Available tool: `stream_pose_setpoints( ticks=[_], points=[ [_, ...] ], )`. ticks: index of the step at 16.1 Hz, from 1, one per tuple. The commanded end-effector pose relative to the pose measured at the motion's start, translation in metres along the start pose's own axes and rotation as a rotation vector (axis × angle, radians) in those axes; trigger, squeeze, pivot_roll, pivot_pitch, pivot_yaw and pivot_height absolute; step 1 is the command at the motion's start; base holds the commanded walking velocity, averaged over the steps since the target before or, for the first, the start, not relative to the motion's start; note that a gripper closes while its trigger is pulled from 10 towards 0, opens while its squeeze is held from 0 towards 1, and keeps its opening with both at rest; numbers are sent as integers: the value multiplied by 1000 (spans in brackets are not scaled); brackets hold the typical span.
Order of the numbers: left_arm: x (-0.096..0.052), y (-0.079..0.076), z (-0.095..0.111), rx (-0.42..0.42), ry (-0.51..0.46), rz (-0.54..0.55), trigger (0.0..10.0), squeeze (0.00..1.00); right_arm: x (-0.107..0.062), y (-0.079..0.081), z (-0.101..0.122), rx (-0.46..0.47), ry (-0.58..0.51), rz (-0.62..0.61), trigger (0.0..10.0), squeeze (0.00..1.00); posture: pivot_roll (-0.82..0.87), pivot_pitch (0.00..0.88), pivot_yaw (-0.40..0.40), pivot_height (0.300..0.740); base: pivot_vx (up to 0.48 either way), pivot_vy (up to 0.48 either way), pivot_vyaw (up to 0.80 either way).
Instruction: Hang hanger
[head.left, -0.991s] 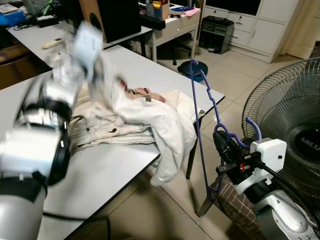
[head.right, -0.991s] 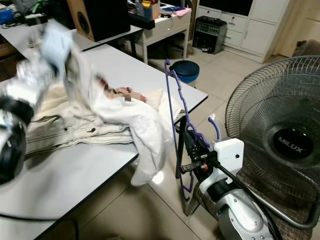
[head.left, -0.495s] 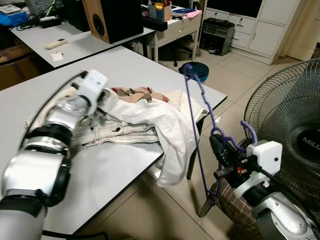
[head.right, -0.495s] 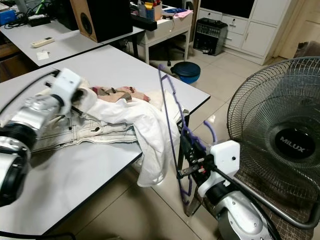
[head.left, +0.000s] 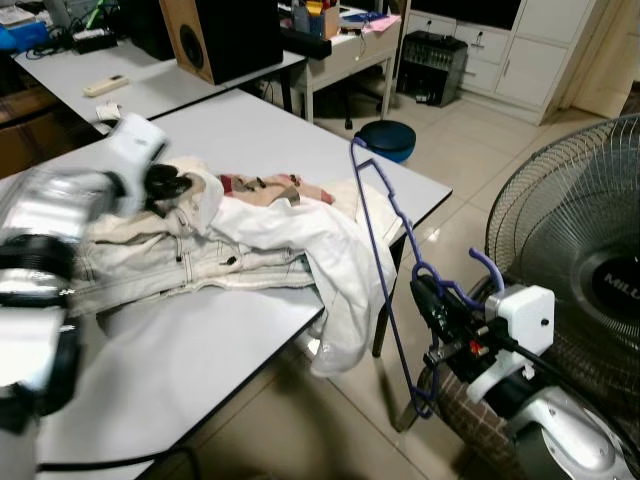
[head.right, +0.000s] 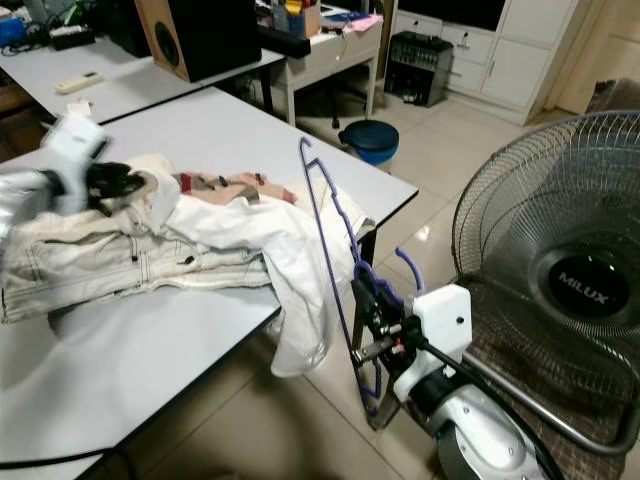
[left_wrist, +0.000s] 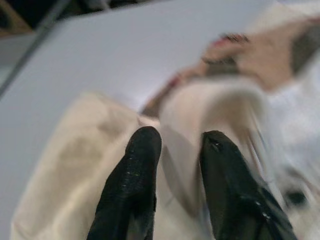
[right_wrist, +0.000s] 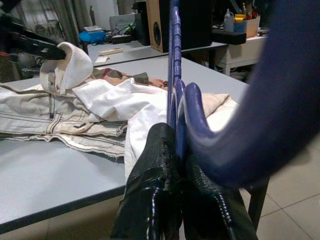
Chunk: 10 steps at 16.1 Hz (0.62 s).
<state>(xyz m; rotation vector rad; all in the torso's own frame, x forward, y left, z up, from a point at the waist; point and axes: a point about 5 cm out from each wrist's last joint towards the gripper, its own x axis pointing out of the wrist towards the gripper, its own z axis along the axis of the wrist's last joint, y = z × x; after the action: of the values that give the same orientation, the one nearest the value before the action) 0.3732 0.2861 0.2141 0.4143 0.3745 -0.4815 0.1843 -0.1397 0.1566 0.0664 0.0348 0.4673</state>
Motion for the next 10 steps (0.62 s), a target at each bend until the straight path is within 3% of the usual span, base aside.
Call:
stream_pose_setpoints(
  ticks=[1, 4, 5, 6, 9, 10],
  points=[
    [-10, 4, -8, 13, 33, -47, 10000, 1000, -1, -2, -1, 7, 9, 2, 10000, 0, -103, 0, 51, 740, 0, 0, 0],
    [-26, 19, -11, 13, 36, 51, 10000, 1000, 1, -5, -1, 9, 6, 4, 10000, 0, -77, 0, 40, 740, 0, 0, 0],
    [-27, 20, -5, -6, -30, 74, 10000, 839, 3, -6, -1, 14, 8, -2, 10000, 0, -75, 0, 39, 740, 0, 0, 0],
    [-26, 17, 2, -14, -105, 52, 10000, 0, 4, -6, -2, 13, 11, -7, 10000, 0, -75, 0, 39, 740, 0, 0, 0],
    [-32, 14, 37, -168, -455, 51, 10000, 0, 3, -10, -2, -2, 17, -67, 10000, 0, -79, 0, 43, 740, 0, 0, 0],
    [-33, 13, 39, -168, -475, 59, 10000, 0, 2, -11, -2, -5, 17, -79, 10000, 0, -79, 0, 43, 740, 0, 0, 0]
  ],
)
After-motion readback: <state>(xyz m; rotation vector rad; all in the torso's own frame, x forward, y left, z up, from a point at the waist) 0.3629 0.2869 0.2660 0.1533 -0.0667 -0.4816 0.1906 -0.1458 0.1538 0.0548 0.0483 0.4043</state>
